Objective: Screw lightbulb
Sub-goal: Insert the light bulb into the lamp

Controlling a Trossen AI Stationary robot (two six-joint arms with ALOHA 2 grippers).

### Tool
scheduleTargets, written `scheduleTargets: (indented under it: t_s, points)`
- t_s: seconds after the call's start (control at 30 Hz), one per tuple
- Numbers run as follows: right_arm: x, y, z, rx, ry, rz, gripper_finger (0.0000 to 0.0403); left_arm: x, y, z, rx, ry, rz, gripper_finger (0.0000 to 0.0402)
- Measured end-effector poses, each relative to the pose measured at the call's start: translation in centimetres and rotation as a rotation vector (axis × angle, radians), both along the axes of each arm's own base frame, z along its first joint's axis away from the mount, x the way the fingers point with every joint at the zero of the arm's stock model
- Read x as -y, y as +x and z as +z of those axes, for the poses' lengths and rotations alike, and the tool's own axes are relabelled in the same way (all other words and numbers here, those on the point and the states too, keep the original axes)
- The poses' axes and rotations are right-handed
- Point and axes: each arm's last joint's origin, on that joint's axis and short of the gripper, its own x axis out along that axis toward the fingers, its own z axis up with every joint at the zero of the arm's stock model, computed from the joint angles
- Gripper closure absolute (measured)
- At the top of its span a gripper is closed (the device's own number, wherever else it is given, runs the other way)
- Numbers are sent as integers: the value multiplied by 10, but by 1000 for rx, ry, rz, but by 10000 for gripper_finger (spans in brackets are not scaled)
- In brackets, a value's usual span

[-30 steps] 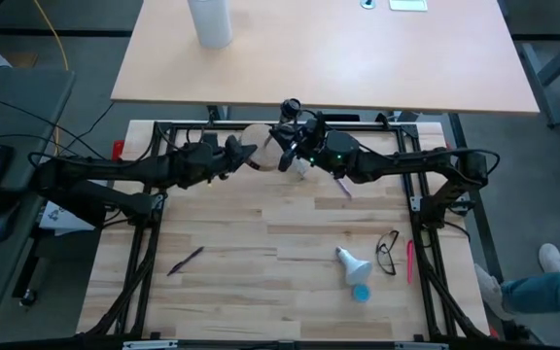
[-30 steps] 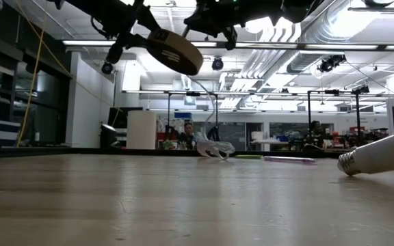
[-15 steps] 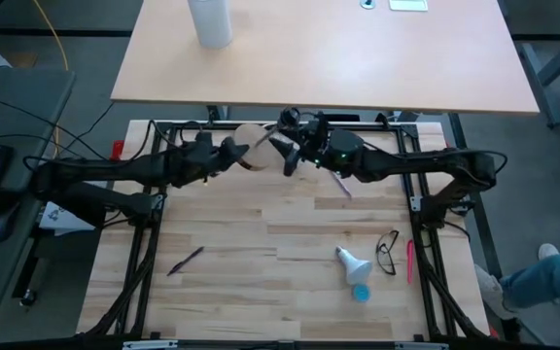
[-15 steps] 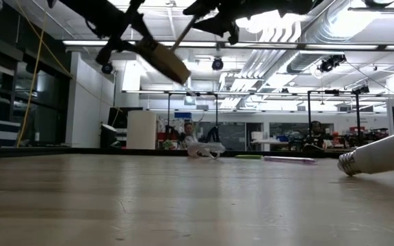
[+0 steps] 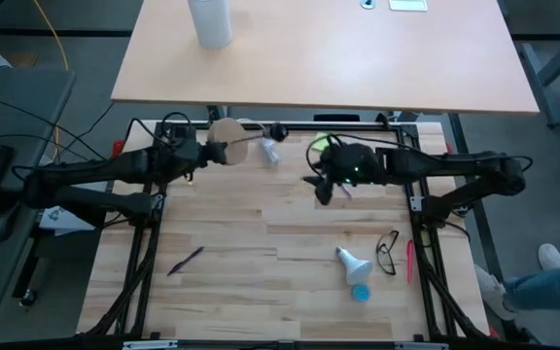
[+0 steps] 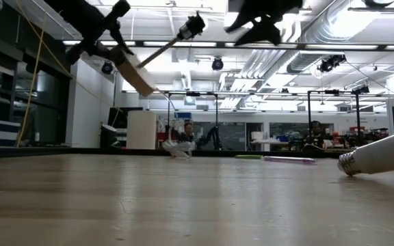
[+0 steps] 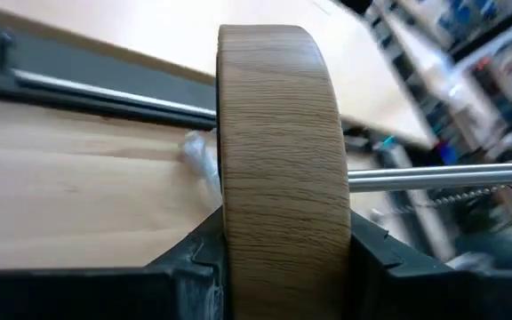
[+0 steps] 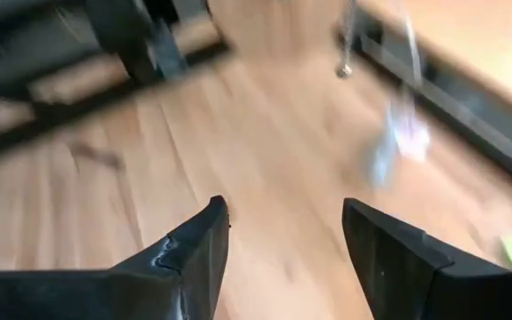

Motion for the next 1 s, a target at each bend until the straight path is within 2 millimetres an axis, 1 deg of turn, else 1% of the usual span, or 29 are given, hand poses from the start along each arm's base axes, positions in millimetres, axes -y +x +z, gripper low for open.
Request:
scheduleTargets:
  t_s: [0.07,0.17,0.3,0.4,0.5,0.57,0.7,0.8,0.87,0.93,1.0]
  points:
    - [-5,-9,-6,-100,23,-8,192,1,-3,-4,-88,20,-24,287]
    - [-11,-18,-14,-218,54,-13,192,2,-7,-10,-189,14,-38,287]
    - [-21,-24,-19,-288,128,0,192,2,-9,-12,-257,46,-68,287]
    - [-35,-29,-23,-341,213,20,192,4,-8,-12,-305,87,-113,287]
    - [-55,-35,-25,-394,300,51,192,5,-7,-12,-313,98,-128,287]
    - [-73,-41,-27,-430,358,90,192,5,-7,-12,-314,96,-142,287]
    - [-115,-58,-28,-523,447,208,192,6,-5,-10,-302,96,-206,287]
    - [-145,-74,-29,-570,471,270,192,6,-4,-10,-300,91,-242,287]
    - [-157,-84,-30,-597,478,255,192,7,-4,-10,-300,85,-251,287]
    - [-165,-93,-31,-614,473,193,192,7,-4,-10,-299,84,-253,287]
    - [-170,-98,-33,-606,466,122,192,7,-5,-11,-309,83,-256,287]
